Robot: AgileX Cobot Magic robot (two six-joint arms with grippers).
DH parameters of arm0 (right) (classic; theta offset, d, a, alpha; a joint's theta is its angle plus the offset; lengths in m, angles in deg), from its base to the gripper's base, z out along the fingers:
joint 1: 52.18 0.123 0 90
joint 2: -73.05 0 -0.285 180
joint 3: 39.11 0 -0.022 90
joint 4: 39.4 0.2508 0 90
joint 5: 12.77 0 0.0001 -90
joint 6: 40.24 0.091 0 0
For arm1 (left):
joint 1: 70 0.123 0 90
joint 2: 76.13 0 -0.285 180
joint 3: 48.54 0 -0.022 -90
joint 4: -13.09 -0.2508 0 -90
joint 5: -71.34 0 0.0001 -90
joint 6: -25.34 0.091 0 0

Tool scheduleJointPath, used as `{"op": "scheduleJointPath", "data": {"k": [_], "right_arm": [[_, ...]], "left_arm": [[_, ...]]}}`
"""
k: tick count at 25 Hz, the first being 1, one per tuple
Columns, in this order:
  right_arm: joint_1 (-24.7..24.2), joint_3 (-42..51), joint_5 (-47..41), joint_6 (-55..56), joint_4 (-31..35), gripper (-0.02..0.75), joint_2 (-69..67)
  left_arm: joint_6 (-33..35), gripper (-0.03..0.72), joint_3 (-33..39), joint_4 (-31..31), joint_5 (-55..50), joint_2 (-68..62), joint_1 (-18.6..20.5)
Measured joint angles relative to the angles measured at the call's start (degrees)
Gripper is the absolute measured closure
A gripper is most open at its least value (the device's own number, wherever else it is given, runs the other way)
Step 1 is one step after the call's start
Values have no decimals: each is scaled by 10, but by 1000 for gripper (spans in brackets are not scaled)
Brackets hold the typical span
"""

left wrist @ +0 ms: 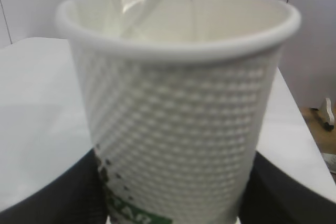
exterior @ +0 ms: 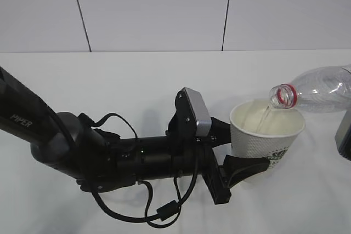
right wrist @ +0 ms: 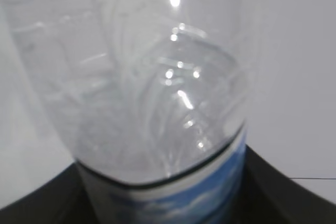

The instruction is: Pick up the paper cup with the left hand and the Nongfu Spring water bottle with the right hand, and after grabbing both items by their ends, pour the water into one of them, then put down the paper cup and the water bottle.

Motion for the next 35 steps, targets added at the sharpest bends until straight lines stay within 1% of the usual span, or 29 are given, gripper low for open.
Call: {"op": "scheduleJointPath", "data": {"k": [35], "right_arm": [[0, 0, 0, -1, 1, 288, 0]], "left_arm": [[0, 208, 0, 0, -1, 0, 0]]}}
